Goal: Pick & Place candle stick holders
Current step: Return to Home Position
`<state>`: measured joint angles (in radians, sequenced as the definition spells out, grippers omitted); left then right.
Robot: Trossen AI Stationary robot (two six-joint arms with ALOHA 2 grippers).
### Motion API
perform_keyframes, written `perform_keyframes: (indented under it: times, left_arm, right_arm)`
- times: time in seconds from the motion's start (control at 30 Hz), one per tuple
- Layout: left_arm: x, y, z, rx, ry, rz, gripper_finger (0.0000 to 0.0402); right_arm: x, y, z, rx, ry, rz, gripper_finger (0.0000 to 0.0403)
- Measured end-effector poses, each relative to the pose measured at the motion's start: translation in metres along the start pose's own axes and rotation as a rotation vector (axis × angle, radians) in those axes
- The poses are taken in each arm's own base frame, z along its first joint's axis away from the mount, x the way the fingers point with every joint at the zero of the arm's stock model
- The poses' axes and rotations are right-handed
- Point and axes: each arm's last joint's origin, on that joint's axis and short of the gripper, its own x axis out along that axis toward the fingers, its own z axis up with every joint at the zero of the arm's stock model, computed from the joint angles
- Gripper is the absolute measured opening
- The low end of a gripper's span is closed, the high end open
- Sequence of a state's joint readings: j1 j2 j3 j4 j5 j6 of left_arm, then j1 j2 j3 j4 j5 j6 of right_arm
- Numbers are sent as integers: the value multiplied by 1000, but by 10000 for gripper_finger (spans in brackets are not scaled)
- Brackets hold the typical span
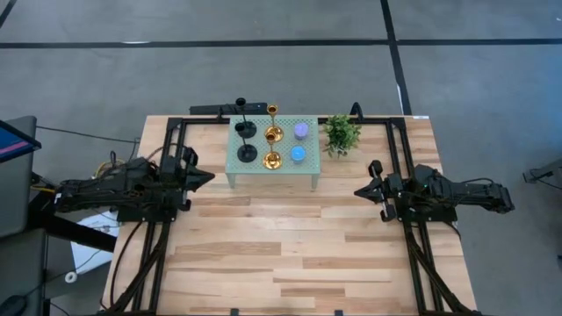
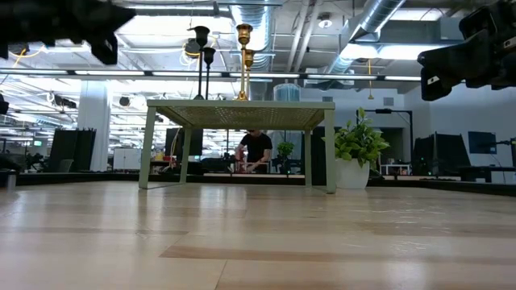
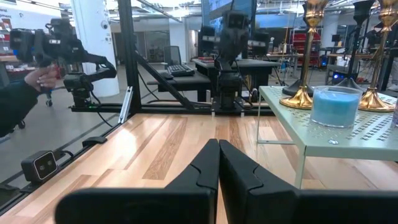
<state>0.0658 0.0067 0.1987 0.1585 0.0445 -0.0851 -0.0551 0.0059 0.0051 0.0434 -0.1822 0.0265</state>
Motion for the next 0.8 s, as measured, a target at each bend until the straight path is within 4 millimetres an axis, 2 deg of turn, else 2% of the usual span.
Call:
perform_keyframes:
  times: [0.27, 0.8]
  left_arm:
    - [0, 2, -42, -10, 122, -18, 8]
    - [-2, 5, -65, 15, 186, 23, 8]
  right_arm:
    - [0, 0, 0, 0, 0, 0, 0]
    - [0, 0, 0, 0, 1, 0, 0]
